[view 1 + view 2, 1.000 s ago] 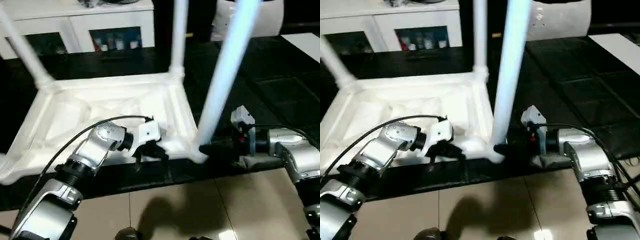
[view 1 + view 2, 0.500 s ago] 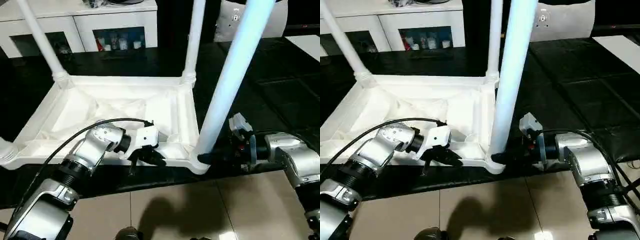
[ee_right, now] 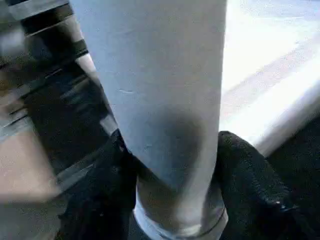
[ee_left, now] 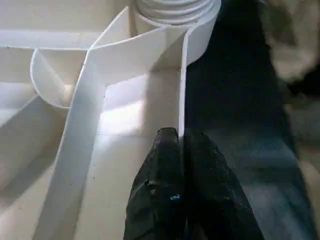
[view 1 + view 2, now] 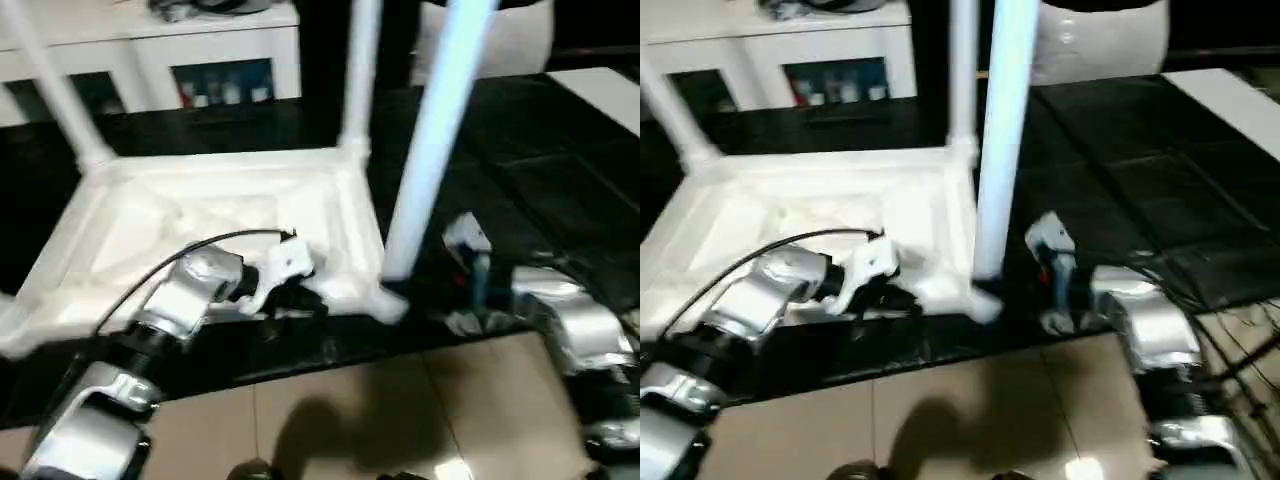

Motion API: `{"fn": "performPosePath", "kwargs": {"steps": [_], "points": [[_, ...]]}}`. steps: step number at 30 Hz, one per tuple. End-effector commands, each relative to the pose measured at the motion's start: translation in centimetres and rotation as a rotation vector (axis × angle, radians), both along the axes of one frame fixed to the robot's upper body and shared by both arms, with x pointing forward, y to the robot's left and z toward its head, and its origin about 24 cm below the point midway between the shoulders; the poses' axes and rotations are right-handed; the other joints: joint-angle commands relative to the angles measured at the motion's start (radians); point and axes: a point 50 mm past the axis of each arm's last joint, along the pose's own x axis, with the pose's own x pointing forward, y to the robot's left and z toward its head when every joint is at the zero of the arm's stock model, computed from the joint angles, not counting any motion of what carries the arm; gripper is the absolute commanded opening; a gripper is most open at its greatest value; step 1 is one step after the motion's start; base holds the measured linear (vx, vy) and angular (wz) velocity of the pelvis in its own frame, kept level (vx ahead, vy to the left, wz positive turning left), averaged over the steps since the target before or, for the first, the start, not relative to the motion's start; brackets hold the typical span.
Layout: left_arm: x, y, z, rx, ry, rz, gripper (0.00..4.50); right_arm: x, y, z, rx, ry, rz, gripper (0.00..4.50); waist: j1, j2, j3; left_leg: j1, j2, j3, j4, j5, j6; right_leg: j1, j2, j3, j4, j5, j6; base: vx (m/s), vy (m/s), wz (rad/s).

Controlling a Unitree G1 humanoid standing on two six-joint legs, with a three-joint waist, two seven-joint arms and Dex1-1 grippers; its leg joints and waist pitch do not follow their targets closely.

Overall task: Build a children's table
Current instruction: Rotate leg to tighten

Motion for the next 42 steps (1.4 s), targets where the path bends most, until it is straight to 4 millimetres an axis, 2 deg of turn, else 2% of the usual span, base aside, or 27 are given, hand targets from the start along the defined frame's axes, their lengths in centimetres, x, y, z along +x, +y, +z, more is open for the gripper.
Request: {"fn": "performPosePath", "kwargs": {"steps": [1, 4, 5, 7, 9, 14, 17, 19, 20, 22, 23, 25, 26, 27, 30, 36, 37, 38, 42], "points": [[-0.1, -4.5, 1.5, -0.136, -0.023, -0.013, 0.0, 1.5, 1.9, -0.3, -0.019, 0.014, -0.136, 2.02, -0.003, -0.016, -0.061, 0.005, 0.032, -0.017, -0.076, -0.212, 0.022, 0.061, -0.074, 0.045, -0.097, -0.398, -0.147, 0.0, 0.0, 0.0], [0.3, -6.0, 1.7, -0.163, -0.044, 0.082, 0.0, 2.8, 2.2, -0.5, -0.048, 0.031, -0.328, 2.01, -0.021, -0.017, -0.066, 0.004, 0.026, -0.014, -0.07, -0.19, 0.03, 0.063, -0.073, 0.048, -0.096, -0.363, -0.153, 0.0, 0.0, 0.0], [0.4, -6.2, 1.7, -0.163, -0.05, 0.098, 0.0, 2.9, 2.3, -0.5, -0.042, 0.033, -0.351, 2.01, -0.024, -0.022, -0.071, 0.002, 0.025, -0.013, -0.068, -0.165, 0.04, 0.067, -0.073, 0.048, -0.093, -0.33, -0.158, 0.0, 0.0, 0.0], [0.5, -6.6, 1.8, -0.16, -0.067, 0.122, 0.0, 3.2, 2.6, -0.5, -0.034, 0.018, -0.371, 2.01, -0.026, -0.022, -0.074, -0.001, 0.022, -0.01, -0.063, -0.132, 0.06, 0.068, -0.07, 0.05, -0.089, -0.272, -0.169, 0.0, 0.0, 0.0], [0.5, -6.9, 1.9, -0.16, -0.076, 0.128, 0.0, 3.3, 3.0, -0.3, -0.031, -0.023, -0.355, 2.55, -0.021, -0.02, -0.079, 0.0, 0.023, -0.007, -0.06, -0.106, 0.081, 0.068, -0.07, 0.051, -0.085, -0.216, -0.182, 0.0, 0.0, 0.0], [0.6, -6.5, 1.9, -0.143, -0.088, 0.135, 0.0, 3.1, 2.9, 0.3, 0.017, -0.044, -0.339, 3.01, -0.012, -0.014, -0.083, -0.002, 0.031, -0.01, -0.057, -0.058, 0.119, 0.068, -0.067, 0.05, -0.069, -0.1, -0.22, 0.0, 0.0, 0.0], [0.6, -5.7, 1.6, -0.116, -0.117, 0.102, 0.0, 2.6, 2.2, 0.4, 0.01, -0.068, -0.289, 3.23, -0.003, -0.014, -0.08, 0.0, 0.031, -0.009, -0.058, -0.082, 0.121, 0.067, -0.069, 0.051, -0.072, -0.116, -0.218, 0.0, 0.0, 0.0], [0.5, -5.3, 1.5, -0.092, -0.143, 0.072, 0.0, 2.3, 1.7, 0.4, 0.002, -0.076, -0.264, 3.33, 0.002, -0.014, -0.08, 0.002, 0.032, -0.01, -0.059, -0.095, 0.113, 0.068, -0.071, 0.051, -0.074, -0.139, -0.21, 0.0, 0.0, 0.0], [0.5, -5.1, 1.4, -0.085, -0.144, 0.066, 0.0, 2.3, 1.5, 0.4, -0.001, -0.079, -0.258, 3.53, 0.001, -0.014, -0.078, 0.002, 0.032, -0.008, -0.061, -0.113, 0.104, 0.067, -0.07, 0.051, -0.076, -0.165, -0.203, 0.0, 0.0, 0.0], [0.7, -4.1, 1.1, -0.056, -0.146, 0.051, 0.0, 1.8, 0.3, 0.4, -0.027, -0.095, -0.219, 3.6, 0.004, -0.015, -0.075, 0.004, 0.033, -0.008, -0.062, -0.127, 0.096, 0.064, -0.07, 0.052, -0.08, -0.189, -0.195, 0.0, 0.0, 0.0], [0.7, -4.1, 1.1, -0.056, -0.146, 0.051, 0.0, 1.8, 0.3, 0.4, -0.027, -0.095, -0.219, 3.68, 0.007, -0.013, -0.075, 0.005, 0.034, -0.009, -0.062, -0.13, 0.095, 0.063, -0.07, 0.052, -0.08, -0.192, -0.192, 0.0, 0.0, 0.0], [0.7, -2.9, 1.1, -0.038, -0.146, 0.004, 0.0, 0.9, -1.3, 0.7, -0.056, -0.1, -0.125, 3.95, 0.014, -0.015, -0.076, 0.005, 0.034, -0.009, -0.061, -0.126, 0.099, 0.065, -0.07, 0.052, -0.079, -0.18, -0.189, 0.0, 0.0, 0.0], [0.6, -2.5, 1.2, -0.032, -0.146, -0.035, 0.0, 0.5, -1.9, 0.9, -0.059, -0.098, -0.078, 4.0, 0.021, -0.013, -0.077, 0.005, 0.035, -0.009, -0.06, -0.122, 0.102, 0.066, -0.07, 0.053, -0.076, -0.172, -0.189, 0.0, 0.0, 0.0], [0.6, -2.4, 1.3, -0.031, -0.147, -0.05, 0.0, 0.4, -2.0, 1.0, -0.059, -0.096, -0.061, 4.0, 0.023, -0.014, -0.077, 0.004, 0.035, -0.009, -0.06, -0.12, 0.106, 0.066, -0.07, 0.053, -0.076, -0.167, -0.189, 0.0, 0.0, 0.0], [0.4, -2.1, 1.3, -0.029, -0.145, -0.087, 0.0, 0.0, -2.3, 1.2, -0.066, -0.089, -0.007, 4.43, 0.024, -0.014, -0.076, 0.0, 0.034, -0.01, -0.059, -0.123, 0.109, 0.067, -0.071, 0.051, -0.073, -0.163, -0.195, 0.0, 0.0, 0.0], [-0.7, -1.3, 1.2, 0.002, -0.108, -0.256, 0.0, -1.0, -3.0, 1.0, -0.155, -0.052, 0.161, 4.43, 0.03, -0.013, -0.077, 0.003, 0.038, -0.009, -0.058, -0.124, 0.105, 0.063, -0.071, 0.051, -0.072, -0.182, -0.203, 0.0, 0.0, 0.0], [-0.9, -1.1, 1.2, 0.011, -0.101, -0.284, 0.0, -1.3, -2.8, 1.1, -0.14, -0.04, 0.205, 4.43, 0.034, -0.014, -0.078, 0.002, 0.039, -0.01, -0.058, -0.124, 0.109, 0.065, -0.072, 0.051, -0.07, -0.172, -0.205, 0.0, 0.0, 0.0], [-1.0, -1.0, 1.1, 0.017, -0.096, -0.302, 0.0, -1.5, -2.8, 1.2, -0.129, -0.032, 0.239, 4.43, 0.035, -0.021, -0.077, 0.001, 0.04, -0.008, -0.058, -0.121, 0.113, 0.063, -0.072, 0.052, -0.071, -0.173, -0.203, 0.0, 0.0, 0.0], [-1.2, -0.8, 1.2, 0.023, -0.087, -0.348, 0.0, -1.9, -2.7, 1.4, -0.103, -0.007, 0.308, 4.16, 0.047, -0.016, -0.076, 0.005, 0.042, -0.009, -0.059, -0.136, 0.109, 0.06, -0.073, 0.052, -0.075, -0.221, -0.195, 0.0, 0.0, 0.0]]}}
